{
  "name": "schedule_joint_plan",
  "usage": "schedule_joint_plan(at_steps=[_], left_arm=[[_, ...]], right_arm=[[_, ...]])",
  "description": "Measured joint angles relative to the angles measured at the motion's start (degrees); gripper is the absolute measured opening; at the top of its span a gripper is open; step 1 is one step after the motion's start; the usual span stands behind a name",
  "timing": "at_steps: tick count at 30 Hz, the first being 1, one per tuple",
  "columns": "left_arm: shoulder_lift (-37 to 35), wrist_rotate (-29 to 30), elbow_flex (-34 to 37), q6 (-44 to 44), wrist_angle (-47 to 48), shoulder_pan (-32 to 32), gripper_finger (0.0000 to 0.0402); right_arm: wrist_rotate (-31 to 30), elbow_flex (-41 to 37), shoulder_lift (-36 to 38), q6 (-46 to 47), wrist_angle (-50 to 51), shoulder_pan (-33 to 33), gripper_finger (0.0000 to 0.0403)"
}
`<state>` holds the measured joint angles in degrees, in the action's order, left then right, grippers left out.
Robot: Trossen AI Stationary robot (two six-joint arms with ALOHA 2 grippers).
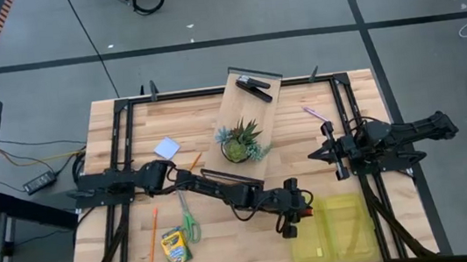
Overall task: Pack school essentials
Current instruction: Put the red eraser into the yellow supply box, then put the yellow crayon box into the yellow supply box
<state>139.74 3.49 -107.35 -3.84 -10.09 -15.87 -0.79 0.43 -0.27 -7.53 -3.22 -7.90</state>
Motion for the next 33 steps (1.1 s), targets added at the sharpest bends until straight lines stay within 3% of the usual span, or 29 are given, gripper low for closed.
schedule_joint_plan(at_steps=[14,33], left_arm=[[-2.27,-1.89,0.13,1.48,4.72,-0.06,0.0195],[-26.49,-7.83,0.00,3.03,30.61,-2.07,0.0160]], right_arm=[[-0.01,0.00,0.00,0.00,0.00,0.00,0.0007],[-0.01,0.00,-0.03,0.00,0.34,0.00,0.0007]])
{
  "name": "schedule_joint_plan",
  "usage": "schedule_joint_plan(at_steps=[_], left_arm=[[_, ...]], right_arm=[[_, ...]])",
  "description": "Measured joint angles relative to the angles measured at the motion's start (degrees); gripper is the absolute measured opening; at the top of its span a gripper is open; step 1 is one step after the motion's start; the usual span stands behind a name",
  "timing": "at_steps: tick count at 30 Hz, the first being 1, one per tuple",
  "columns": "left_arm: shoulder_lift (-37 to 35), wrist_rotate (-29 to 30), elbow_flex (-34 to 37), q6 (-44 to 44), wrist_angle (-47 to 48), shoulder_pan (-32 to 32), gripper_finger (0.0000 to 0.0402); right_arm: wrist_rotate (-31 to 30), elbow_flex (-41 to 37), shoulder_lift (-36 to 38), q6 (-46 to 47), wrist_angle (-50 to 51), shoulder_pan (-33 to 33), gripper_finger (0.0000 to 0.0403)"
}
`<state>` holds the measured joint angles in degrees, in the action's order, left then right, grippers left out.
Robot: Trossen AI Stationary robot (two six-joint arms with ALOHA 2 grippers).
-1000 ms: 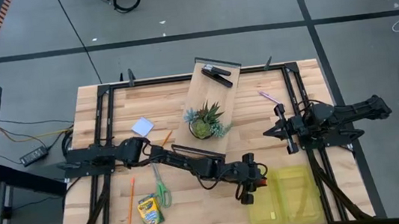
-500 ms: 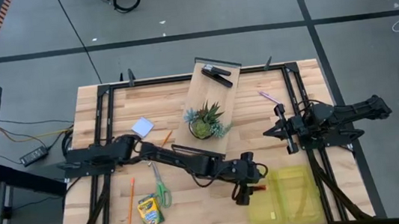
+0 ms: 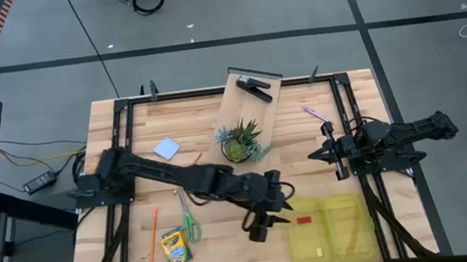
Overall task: Pack school essentials
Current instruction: Put the yellow crayon box into the yellow supply box
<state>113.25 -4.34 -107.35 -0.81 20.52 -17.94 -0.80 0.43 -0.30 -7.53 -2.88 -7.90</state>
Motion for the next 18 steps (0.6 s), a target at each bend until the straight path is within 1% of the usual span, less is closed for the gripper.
schedule_joint_plan(at_steps=[5,9,12,18], left_arm=[[-4.92,1.11,0.00,0.50,12.65,-0.08,0.0160],[-7.45,4.01,0.09,5.30,19.26,-0.28,0.0160],[-9.65,4.11,2.31,7.68,19.72,-0.51,0.0160],[-16.81,4.03,12.07,8.13,19.87,-0.74,0.0160]], right_arm=[[0.02,0.00,0.01,0.00,0.08,-0.02,0.0007],[0.00,0.00,0.01,0.00,0.09,0.00,0.0007],[0.02,0.00,0.01,0.00,0.09,-0.02,0.0007],[0.00,0.00,0.01,0.00,0.28,0.00,0.0007]])
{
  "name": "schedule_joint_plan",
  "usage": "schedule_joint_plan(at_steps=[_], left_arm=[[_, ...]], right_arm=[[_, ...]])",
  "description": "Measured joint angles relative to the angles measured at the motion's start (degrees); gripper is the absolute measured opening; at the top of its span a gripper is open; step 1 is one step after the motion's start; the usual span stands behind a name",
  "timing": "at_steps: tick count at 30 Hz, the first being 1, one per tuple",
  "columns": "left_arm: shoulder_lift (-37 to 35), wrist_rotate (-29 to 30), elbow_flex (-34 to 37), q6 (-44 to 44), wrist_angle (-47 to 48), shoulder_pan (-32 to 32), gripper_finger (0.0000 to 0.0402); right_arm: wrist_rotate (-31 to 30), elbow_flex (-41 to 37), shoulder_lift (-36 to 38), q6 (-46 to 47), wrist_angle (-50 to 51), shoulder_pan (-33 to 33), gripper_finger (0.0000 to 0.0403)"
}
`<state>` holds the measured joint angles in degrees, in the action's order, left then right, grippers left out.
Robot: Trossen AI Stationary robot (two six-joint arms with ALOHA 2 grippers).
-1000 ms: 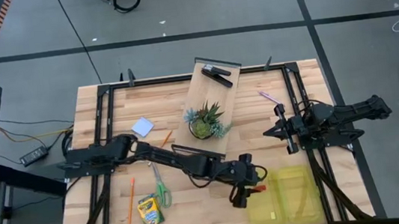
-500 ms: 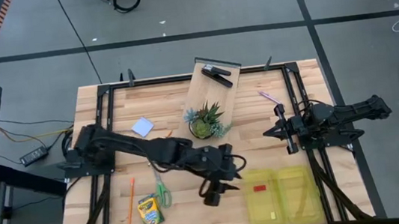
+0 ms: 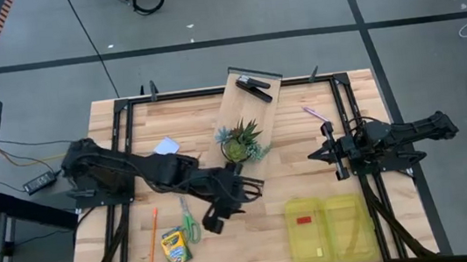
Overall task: Pack school essentials
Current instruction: Put the yellow crayon box into the yellow supply box
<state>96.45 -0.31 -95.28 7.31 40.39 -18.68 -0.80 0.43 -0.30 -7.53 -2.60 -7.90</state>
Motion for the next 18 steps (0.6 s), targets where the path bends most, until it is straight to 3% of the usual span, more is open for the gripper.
schedule_joint_plan(at_steps=[5,12,18], left_arm=[[-6.98,-2.51,8.27,0.73,0.48,-0.96,0.0160],[-12.16,-4.64,14.35,6.58,9.44,-3.90,0.0165],[-12.16,-4.49,14.40,12.31,15.67,-8.64,0.0222]], right_arm=[[0.02,0.00,0.00,0.00,0.03,-0.02,0.0007],[0.02,0.00,0.00,0.00,0.10,0.00,0.0007],[0.00,0.00,0.00,0.00,0.14,-0.01,0.0007]])
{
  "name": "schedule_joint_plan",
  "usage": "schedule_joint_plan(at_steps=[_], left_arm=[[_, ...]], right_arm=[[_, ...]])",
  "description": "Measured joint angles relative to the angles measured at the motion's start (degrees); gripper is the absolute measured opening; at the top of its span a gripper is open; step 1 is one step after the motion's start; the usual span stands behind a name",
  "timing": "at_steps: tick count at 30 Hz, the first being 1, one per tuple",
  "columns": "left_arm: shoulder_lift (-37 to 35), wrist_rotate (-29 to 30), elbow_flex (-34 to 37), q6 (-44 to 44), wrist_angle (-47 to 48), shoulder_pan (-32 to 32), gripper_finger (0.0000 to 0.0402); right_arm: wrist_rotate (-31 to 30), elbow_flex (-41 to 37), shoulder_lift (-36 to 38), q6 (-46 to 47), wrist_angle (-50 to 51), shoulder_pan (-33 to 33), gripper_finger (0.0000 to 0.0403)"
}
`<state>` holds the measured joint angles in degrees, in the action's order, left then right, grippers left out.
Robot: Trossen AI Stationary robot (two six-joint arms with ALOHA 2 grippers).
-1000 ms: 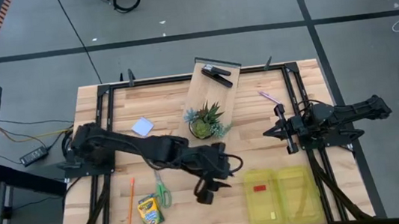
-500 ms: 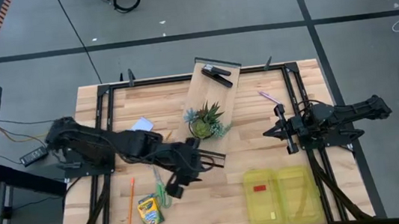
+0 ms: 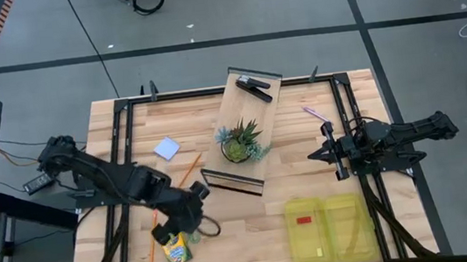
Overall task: Pack school essentials
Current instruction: Put the yellow crayon box into the yellow supply box
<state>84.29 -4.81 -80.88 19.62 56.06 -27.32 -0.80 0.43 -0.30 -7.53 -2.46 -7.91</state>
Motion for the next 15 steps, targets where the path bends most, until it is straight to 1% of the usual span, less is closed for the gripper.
schedule_joint_plan(at_steps=[3,9,11,15], left_arm=[[0.00,0.35,0.00,2.02,0.96,-2.60,0.0273],[0.18,1.81,0.24,2.43,3.31,-8.02,0.0382],[0.34,2.08,1.79,2.06,3.09,-9.53,0.0394],[0.44,3.35,7.08,1.95,2.77,-13.81,0.0388]], right_arm=[[0.00,0.00,0.00,0.00,0.02,0.01,0.0007],[0.00,0.00,0.00,0.00,0.02,0.01,0.0007],[0.00,0.00,0.00,0.00,0.01,0.01,0.0007],[0.00,0.00,0.00,0.00,0.03,0.01,0.0007]])
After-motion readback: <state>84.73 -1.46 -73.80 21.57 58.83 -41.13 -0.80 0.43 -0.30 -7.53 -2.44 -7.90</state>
